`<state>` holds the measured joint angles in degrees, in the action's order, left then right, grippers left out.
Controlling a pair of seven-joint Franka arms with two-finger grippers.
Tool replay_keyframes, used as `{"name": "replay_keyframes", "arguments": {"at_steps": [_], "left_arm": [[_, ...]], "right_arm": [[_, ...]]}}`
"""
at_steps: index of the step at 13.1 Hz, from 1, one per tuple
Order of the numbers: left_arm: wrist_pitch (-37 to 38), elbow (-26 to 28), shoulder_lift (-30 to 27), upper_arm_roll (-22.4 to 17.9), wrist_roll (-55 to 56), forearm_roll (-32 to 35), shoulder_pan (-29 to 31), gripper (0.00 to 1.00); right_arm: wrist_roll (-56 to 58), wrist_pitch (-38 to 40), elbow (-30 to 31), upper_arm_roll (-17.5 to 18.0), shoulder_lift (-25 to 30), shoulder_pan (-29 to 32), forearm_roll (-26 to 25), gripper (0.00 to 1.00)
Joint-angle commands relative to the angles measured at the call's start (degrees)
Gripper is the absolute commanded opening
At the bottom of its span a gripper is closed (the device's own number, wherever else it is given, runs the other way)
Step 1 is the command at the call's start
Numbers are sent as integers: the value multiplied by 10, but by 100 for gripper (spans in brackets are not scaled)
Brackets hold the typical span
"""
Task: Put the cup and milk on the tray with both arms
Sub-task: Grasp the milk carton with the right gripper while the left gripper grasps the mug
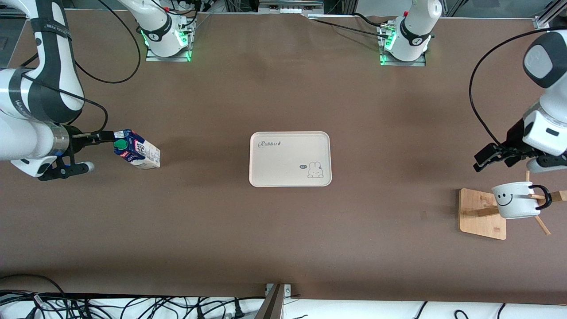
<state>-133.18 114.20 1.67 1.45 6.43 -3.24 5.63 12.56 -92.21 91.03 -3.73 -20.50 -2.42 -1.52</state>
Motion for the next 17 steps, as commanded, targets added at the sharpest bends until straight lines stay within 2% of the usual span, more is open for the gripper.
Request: {"name": "replay_keyframes", "arguments": {"at_steps": [1,2,4,6,11,12,13,14,17], "left_arm": [[-104,88,-40,3,3,-37,21,100],[-129,90,-28,2,3,-68,24,100],[-167,87,2,3,1,-134,38,100],[-195,75,32,2,-23,-203,42,93],[-278,59,73,3,-59,-215,45,91],[-285,58,77,4,-59,-217,46,87],[-295,58,79,4,-60,-238,45,77],[-305,58,83,6,-61,-259,44,73],[-318,55,89,7,-62,-260,42,56]], "right_arm": [[11,-32,35,5,16,2,26,100],[10,-39,41,5,15,1,48,100],[7,-51,46,5,14,-1,49,100],[7,-55,48,5,8,-1,49,100],[7,-91,83,5,4,-1,49,100],[8,-93,87,5,4,-2,49,100],[8,-97,93,5,4,-2,49,100],[8,-99,99,5,4,-2,49,100],[9,-102,104,6,4,-2,49,100]]}}
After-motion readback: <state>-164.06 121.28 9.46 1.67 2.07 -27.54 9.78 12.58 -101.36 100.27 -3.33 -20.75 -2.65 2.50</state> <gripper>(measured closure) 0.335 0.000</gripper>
